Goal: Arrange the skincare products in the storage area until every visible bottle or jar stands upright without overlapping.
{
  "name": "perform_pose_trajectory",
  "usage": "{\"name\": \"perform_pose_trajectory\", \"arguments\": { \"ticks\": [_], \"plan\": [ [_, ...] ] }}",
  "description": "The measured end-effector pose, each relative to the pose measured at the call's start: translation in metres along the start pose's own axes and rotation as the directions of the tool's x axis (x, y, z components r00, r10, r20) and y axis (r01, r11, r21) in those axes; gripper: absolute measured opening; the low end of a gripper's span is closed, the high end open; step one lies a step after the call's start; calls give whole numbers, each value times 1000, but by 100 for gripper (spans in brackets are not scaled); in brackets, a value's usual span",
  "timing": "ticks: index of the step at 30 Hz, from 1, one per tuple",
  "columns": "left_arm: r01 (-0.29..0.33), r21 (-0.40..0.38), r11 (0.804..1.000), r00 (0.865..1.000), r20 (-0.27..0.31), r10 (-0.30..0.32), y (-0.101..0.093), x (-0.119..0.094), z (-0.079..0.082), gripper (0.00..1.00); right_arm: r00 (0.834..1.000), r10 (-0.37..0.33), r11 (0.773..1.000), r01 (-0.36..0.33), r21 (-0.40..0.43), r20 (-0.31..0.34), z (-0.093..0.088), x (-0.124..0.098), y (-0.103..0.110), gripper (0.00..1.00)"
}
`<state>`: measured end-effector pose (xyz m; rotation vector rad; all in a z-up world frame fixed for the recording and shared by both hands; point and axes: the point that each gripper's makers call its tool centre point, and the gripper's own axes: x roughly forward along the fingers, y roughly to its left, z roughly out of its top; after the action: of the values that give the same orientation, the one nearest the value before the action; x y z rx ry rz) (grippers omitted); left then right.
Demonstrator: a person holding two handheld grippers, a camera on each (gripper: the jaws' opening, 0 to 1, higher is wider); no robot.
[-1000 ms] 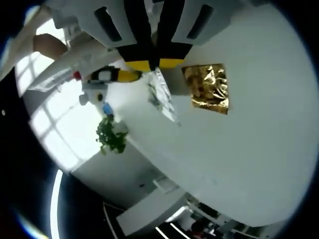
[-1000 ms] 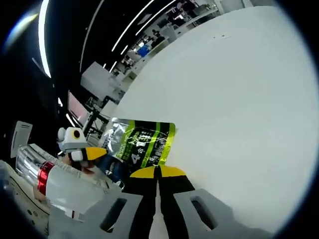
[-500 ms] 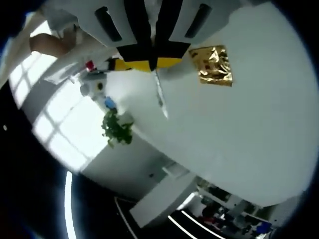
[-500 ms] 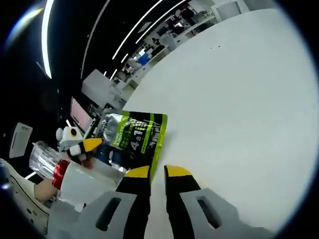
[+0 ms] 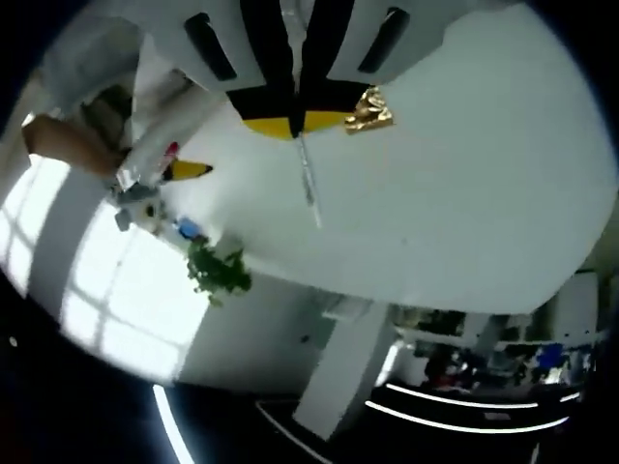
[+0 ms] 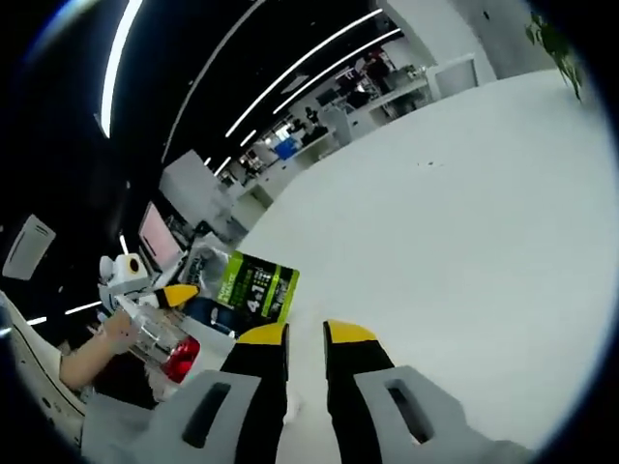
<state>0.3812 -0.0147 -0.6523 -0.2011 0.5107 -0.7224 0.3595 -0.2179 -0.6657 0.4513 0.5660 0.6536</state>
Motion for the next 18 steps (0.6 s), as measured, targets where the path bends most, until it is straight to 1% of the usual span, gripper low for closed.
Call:
{"name": "perform_pose_trajectory", "arguments": {
  "ticks": [3, 7, 9, 12, 16, 18],
  "plan": [
    [-26, 52, 998, 1000, -5, 26, 0, -14, 2, 0, 1000, 15, 1000, -15, -19, 25, 11, -5, 5, 15],
    [-43, 99, 994, 999, -13, 44, 2, -23, 4, 0, 998, 35, 998, -32, -56, 55, 24, -10, 15, 16],
    [-43, 111, 993, 999, -14, 44, 1, -29, 6, 0, 996, 50, 996, -44, -75, 72, 30, -13, 23, 16],
    [-44, 133, 990, 999, -12, 46, -2, -39, 10, 0, 995, 65, 993, -57, -101, 81, 35, -17, 31, 16],
    [-60, 163, 985, 998, -18, 63, 0, -48, 12, 0, 993, 66, 988, -51, -146, 98, 44, -24, 41, 17],
    [-58, 176, 983, 998, -19, 63, -1, -52, 13, 0, 991, 76, 985, -58, -160, 110, 48, -30, 48, 17]
  ]
}}
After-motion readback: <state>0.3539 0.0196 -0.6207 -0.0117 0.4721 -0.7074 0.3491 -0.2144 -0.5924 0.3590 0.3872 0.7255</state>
